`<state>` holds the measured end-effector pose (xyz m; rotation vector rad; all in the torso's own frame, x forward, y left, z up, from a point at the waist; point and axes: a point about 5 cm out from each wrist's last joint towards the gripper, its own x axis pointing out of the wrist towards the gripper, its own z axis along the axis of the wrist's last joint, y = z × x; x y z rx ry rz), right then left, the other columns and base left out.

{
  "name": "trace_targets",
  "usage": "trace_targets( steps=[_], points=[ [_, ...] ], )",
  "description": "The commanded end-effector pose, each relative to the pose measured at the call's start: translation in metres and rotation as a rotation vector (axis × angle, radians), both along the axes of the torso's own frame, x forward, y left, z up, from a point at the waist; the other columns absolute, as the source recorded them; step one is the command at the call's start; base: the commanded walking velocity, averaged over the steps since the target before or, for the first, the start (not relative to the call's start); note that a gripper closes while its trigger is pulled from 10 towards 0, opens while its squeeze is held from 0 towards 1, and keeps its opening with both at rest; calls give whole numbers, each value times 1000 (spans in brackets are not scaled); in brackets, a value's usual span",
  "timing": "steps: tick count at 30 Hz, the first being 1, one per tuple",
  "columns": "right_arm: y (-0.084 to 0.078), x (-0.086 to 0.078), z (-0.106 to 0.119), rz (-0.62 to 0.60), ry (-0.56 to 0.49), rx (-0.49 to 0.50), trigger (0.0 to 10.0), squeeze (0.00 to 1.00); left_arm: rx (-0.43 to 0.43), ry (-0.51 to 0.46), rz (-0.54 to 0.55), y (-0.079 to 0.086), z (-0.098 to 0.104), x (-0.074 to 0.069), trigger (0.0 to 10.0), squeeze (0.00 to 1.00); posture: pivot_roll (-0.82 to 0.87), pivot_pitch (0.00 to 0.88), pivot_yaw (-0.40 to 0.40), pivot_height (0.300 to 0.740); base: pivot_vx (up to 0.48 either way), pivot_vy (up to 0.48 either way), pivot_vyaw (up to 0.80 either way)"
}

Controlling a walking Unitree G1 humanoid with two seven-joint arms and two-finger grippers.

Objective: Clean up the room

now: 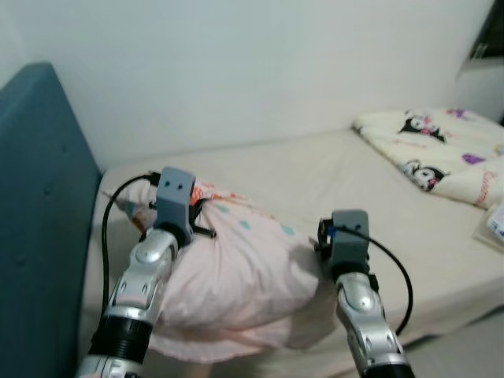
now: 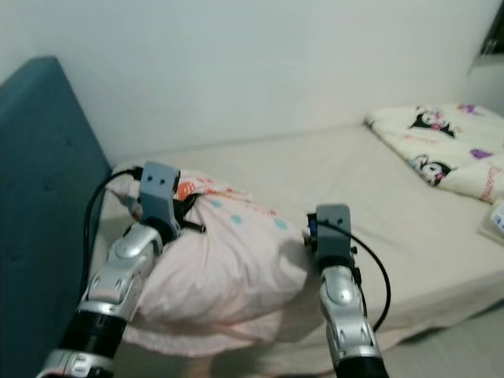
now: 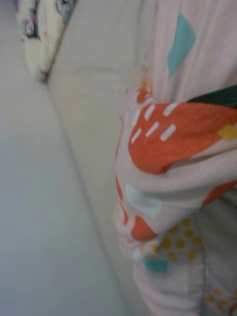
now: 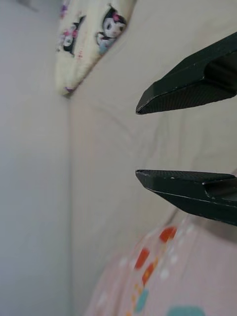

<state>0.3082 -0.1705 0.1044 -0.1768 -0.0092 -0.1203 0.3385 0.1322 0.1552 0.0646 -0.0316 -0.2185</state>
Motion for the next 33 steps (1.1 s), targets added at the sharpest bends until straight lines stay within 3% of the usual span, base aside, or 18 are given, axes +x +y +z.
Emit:
trace_targets(
  steps=[1, 3, 15, 27, 33],
  points=[
    [4, 0, 1, 10, -7, 11, 10000, 0, -4, -110, 6, 4, 22, 2, 10000, 0, -2, 0, -6, 736, 0, 480, 0],
    [4, 1, 1, 13, -6, 13, 10000, 0, -7, -114, 11, 5, 23, 1, 10000, 0, 4, 0, -10, 736, 0, 238, 0],
    [7, 3, 0, 21, -6, 19, 10000, 0, -4, -122, 21, 4, 26, -2, 10000, 0, 19, 0, -14, 736, 0, -480, 0],
    [5, 4, -1, 2, -6, 38, 10000, 0, 3, -107, -4, -7, 29, -1, 10000, 0, 22, 0, -3, 736, 0, 0, 0],
    [4, 4, 1, 7, -7, -9, 10000, 0, 15, -92, -8, -9, 27, 3, 10000, 0, 16, 0, 8, 736, 0, 0, 267]
  ],
)
